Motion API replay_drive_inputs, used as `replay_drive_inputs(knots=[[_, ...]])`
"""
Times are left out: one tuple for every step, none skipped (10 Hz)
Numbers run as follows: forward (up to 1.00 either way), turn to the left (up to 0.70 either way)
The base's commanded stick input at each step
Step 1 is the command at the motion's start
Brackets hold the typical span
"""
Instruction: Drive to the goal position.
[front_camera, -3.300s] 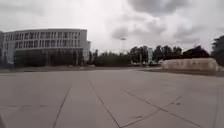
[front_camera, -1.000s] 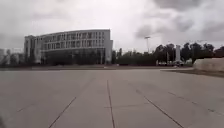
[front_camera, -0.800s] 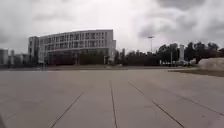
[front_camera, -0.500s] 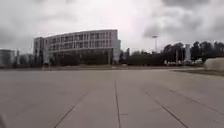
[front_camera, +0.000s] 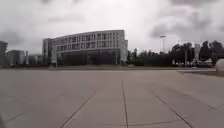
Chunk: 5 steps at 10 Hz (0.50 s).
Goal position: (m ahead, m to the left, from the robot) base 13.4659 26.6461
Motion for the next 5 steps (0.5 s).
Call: replay_drive_inputs(knots=[[0.60, 0.15], [0.60, 0.15], [0.60, 0.15], [0.60, 0.15], [0.60, 0.15]])
